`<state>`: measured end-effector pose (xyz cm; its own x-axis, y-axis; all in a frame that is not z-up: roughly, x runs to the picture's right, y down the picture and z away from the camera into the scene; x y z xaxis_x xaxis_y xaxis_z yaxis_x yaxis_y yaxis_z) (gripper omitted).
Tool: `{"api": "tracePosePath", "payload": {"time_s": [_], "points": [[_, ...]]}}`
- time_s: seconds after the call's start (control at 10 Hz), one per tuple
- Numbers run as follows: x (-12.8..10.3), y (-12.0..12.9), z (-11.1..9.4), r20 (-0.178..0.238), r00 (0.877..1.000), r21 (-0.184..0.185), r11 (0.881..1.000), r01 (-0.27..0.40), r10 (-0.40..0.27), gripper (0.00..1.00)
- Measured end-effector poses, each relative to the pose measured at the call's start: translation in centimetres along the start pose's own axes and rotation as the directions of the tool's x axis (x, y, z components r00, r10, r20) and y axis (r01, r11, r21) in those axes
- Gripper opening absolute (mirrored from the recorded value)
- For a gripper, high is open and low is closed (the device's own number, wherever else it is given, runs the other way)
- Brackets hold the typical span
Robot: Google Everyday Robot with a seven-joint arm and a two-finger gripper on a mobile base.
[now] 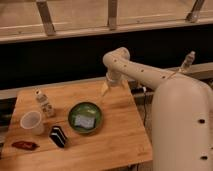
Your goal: Knock the eraser over
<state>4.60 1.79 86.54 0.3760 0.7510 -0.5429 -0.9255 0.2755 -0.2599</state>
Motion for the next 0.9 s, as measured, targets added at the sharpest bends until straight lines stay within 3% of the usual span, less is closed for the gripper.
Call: {"api": "tracePosePath", "payload": {"time_s": [0.6, 0.7, 0.9], "points": [[0.0, 0.0, 0.0, 0.0, 1.0, 0.0, 1.0, 0.0, 0.0, 0.8], [0.0, 0.0, 0.0, 0.0, 1.0, 0.0, 1.0, 0.0, 0.0, 0.78], [0.0, 0.0, 0.0, 0.0, 1.0, 0.0, 1.0, 0.0, 0.0, 0.6]]}}
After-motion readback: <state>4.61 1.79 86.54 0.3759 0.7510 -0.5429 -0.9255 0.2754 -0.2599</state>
